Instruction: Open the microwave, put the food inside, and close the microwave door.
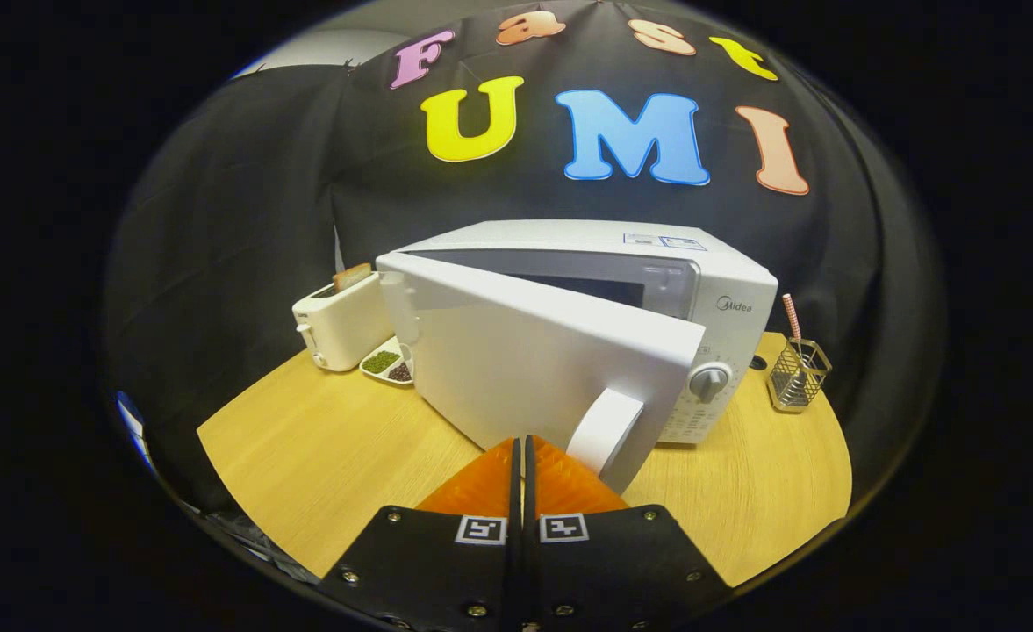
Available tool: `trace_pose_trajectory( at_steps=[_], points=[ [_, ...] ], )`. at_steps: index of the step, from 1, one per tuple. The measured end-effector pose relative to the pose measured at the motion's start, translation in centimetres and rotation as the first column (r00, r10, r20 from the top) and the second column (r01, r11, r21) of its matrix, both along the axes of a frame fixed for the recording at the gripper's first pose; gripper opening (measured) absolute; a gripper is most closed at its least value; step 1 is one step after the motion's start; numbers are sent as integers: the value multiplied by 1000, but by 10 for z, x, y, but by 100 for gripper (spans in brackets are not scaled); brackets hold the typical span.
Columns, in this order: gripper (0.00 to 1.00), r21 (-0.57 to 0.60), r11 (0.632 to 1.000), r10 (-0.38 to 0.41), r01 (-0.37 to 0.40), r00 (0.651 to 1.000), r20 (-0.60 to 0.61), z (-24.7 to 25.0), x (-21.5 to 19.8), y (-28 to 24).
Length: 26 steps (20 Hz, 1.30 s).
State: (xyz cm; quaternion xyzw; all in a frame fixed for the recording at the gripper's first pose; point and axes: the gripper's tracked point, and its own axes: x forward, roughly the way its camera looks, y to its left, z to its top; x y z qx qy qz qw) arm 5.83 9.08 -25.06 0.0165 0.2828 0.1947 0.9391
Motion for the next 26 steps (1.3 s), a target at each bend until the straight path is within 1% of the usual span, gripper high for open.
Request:
trace_pose_trajectory(
  at_steps=[5,12,23,26],
  points=[
    [0,-17,999,-36,36,999,-3,-7,25,-12],
    [0,-32,994,-107,107,994,-6,-14,55,-24],
    [0,-52,981,-184,186,982,32,-10,99,-23],
    [0,-65,973,-218,220,975,31,-11,110,-28]
  ],
)
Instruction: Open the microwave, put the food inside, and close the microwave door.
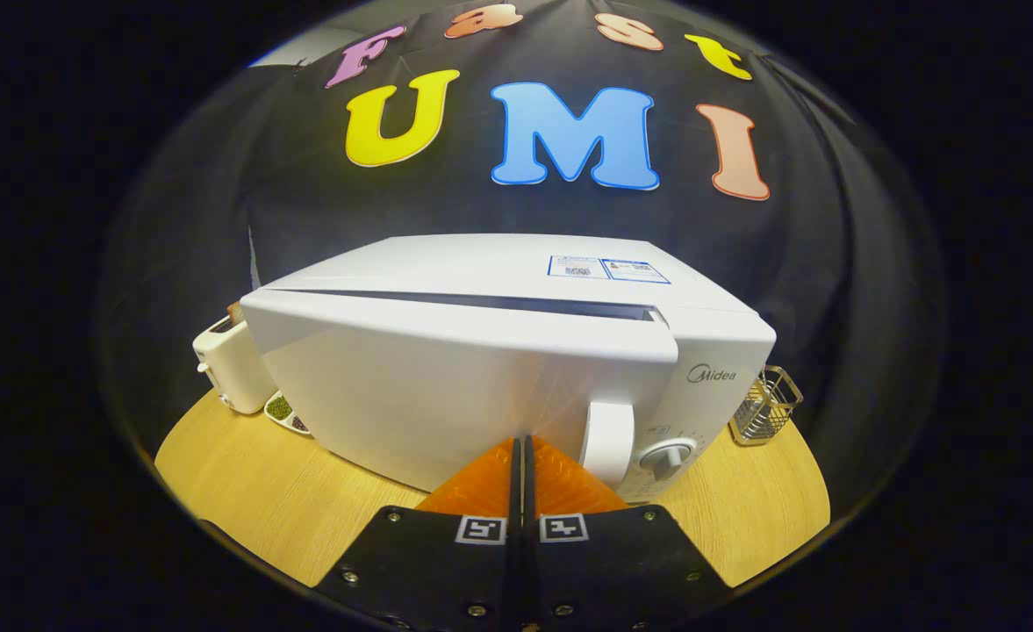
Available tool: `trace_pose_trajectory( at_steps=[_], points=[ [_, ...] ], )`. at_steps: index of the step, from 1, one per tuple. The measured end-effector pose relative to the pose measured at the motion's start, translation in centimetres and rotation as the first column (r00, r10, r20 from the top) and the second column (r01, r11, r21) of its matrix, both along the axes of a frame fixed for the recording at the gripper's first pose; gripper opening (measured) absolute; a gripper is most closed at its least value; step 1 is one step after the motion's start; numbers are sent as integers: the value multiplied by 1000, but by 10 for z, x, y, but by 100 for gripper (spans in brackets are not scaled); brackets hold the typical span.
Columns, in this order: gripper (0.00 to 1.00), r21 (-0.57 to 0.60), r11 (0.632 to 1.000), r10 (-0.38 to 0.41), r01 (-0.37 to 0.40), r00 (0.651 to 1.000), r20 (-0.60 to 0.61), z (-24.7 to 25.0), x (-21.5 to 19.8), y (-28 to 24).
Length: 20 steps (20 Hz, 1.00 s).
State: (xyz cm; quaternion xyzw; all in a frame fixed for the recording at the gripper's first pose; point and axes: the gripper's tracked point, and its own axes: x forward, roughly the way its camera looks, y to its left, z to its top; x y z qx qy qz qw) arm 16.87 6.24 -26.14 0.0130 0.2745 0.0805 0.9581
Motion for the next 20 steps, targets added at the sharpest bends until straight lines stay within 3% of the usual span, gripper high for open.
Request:
trace_pose_trajectory(
  at_steps=[20],
  points=[
    [0,-89,996,5,-2,999,34,3,10,-3]
  ],
)
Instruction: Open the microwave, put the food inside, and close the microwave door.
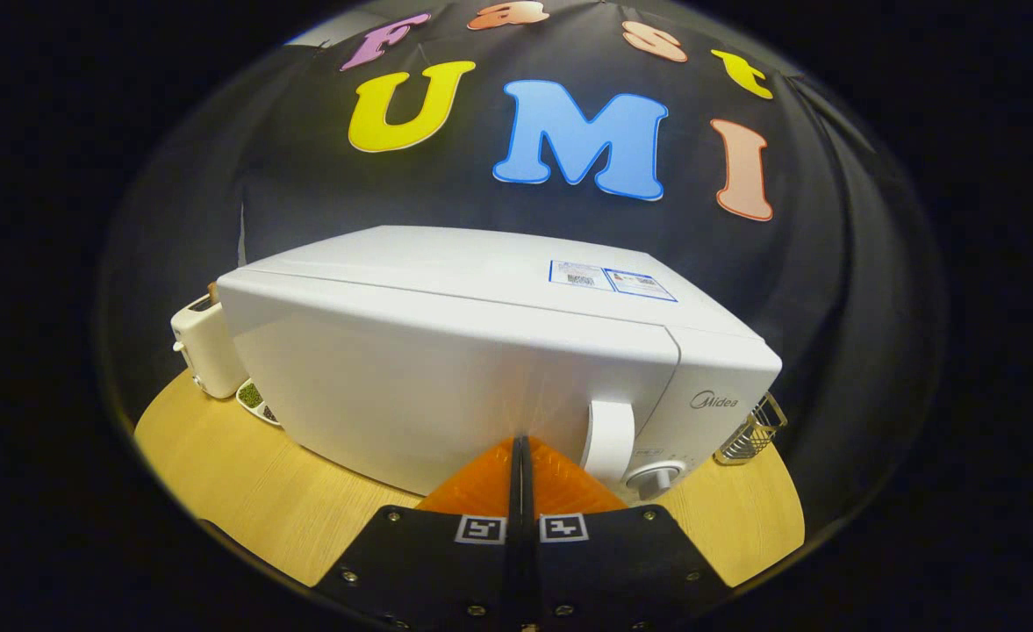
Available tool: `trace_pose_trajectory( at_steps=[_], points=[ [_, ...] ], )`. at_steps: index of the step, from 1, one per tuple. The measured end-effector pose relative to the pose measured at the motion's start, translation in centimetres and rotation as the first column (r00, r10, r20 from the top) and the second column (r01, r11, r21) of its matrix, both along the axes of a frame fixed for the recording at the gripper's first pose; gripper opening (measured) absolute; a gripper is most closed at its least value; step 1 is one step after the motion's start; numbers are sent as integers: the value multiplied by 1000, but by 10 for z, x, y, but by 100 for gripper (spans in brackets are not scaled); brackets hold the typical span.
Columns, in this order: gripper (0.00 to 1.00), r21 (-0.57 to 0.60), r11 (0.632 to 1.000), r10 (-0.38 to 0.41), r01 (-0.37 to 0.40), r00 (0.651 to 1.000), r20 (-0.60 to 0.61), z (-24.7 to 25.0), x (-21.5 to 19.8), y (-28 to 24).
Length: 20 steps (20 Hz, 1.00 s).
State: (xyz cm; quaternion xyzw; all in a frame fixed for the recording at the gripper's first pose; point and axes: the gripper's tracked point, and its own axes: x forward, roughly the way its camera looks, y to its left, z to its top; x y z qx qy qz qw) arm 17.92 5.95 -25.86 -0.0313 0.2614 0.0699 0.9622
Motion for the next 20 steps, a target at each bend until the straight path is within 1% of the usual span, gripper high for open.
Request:
trace_pose_trajectory(
  at_steps=[6,11,16,20],
  points=[
    [0,46,999,-15,12,998,66,41,-26,-4],
    [0,79,997,-29,20,992,119,79,-63,-8],
    [0,120,991,-79,59,983,168,114,-104,-18],
    [0,175,981,-120,87,975,188,138,-139,-23]
  ],
)
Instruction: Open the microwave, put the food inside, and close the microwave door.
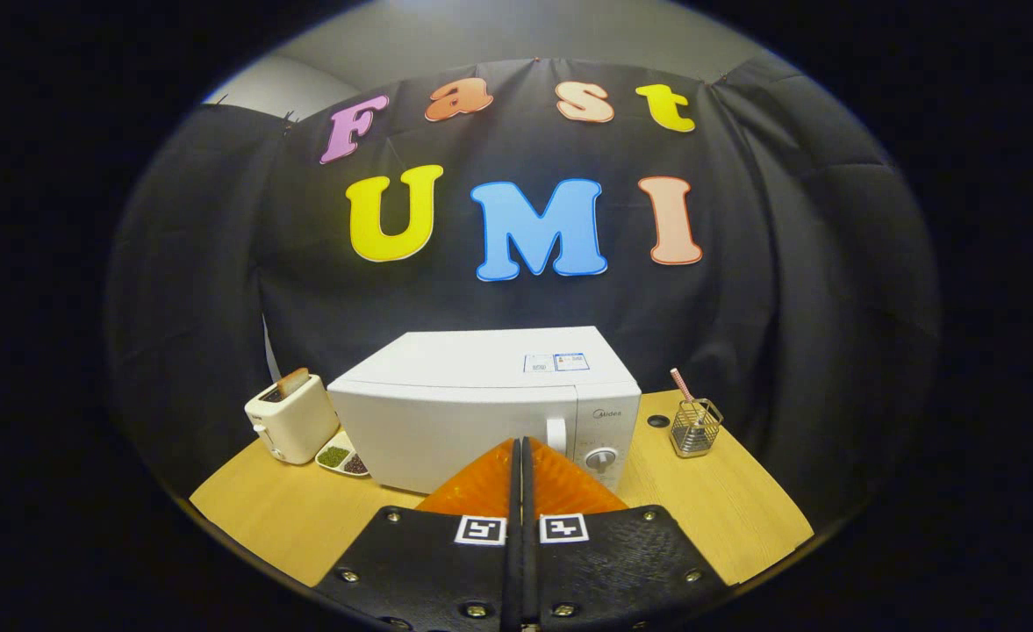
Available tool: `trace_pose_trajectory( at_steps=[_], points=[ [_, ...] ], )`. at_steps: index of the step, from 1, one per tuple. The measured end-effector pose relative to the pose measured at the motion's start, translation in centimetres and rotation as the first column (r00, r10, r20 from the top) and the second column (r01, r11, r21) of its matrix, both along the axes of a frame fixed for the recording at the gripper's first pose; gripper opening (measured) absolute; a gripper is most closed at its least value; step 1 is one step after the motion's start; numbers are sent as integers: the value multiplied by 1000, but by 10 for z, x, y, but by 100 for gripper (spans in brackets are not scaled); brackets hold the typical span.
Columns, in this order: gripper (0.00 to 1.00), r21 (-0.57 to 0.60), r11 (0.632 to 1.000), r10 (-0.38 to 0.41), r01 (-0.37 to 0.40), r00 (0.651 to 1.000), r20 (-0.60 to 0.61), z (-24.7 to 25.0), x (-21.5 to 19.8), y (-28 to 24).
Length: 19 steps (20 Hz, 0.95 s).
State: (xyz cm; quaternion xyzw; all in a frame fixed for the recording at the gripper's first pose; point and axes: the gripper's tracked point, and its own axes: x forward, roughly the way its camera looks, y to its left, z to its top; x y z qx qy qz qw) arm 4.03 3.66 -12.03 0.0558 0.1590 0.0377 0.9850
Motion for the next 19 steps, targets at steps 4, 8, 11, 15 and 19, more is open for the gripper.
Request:
trace_pose_trajectory(
  at_steps=[4,8,11,15,19],
  points=[
    [0,18,1000,-3,2,999,48,20,-31,-4],
    [0,9,1000,5,-6,995,95,38,-53,-6],
    [14,19,999,29,-31,993,113,45,-66,-2],
    [91,-2,999,36,-36,988,151,51,-75,-2],
    [97,-14,1000,20,-18,984,175,58,-81,-6]
  ],
)
